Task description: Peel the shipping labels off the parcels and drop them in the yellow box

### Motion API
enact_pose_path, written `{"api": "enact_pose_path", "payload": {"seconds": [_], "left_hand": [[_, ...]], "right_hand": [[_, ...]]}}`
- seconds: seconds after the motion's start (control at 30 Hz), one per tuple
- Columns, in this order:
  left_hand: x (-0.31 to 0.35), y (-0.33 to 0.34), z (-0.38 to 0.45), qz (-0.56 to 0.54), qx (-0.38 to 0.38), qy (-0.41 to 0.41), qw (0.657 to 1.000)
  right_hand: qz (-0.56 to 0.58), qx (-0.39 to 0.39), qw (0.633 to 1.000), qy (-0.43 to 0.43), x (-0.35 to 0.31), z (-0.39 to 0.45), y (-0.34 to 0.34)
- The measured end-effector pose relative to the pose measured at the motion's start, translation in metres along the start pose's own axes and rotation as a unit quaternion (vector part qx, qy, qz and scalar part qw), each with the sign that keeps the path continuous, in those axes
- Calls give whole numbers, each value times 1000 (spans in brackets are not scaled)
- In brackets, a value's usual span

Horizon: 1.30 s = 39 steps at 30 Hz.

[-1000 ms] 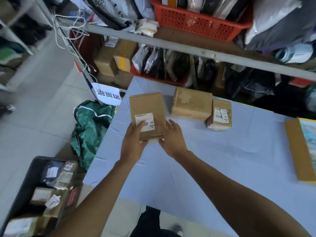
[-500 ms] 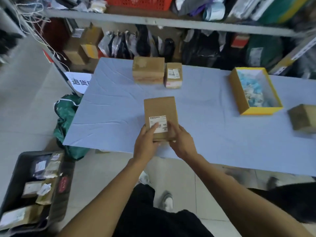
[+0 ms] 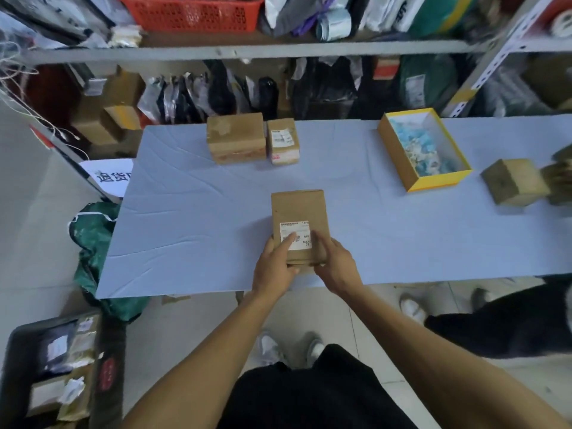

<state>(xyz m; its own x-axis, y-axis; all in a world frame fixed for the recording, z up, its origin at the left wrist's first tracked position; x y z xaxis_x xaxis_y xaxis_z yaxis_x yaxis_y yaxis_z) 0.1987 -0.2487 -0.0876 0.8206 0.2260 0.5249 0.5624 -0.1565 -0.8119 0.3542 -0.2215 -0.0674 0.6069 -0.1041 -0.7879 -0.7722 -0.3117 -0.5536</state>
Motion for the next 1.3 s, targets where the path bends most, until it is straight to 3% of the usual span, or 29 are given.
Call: {"api": "enact_pose_path", "payload": {"seconds": [0.37,0.53,0.67,0.8,1.3], "left_hand": [[2,7,10,-25,-66,-18,997],[9,13,4,-48,-46,-22,998],[15,14,8,-49,-45,-32,997],[17,9,23,-65,-64,-28,995],[12,14,35,-42,-83,-22,995]], "right_hand": [[3,-26,999,33,18,-1,-1],[28,-30,999,30,20,0,-8],[62,23,998,5,22,2,-9],[23,50,998,-28,15,29,-15],[33,23,999,-4,19,52,-8]]}}
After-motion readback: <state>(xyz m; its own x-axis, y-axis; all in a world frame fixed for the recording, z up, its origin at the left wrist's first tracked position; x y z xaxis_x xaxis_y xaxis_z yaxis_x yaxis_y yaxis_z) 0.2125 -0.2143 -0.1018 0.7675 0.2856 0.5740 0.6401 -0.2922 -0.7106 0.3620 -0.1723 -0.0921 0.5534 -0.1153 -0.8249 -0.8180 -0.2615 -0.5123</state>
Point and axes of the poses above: each hand's wrist, its own z-axis towards the middle knuckle, its own y-axis out of the palm, x = y × z, the point moved 2 cm from there along z, towards the middle knuckle, and after that the axes turned 15 degrees about z, right-handed, at the moved point
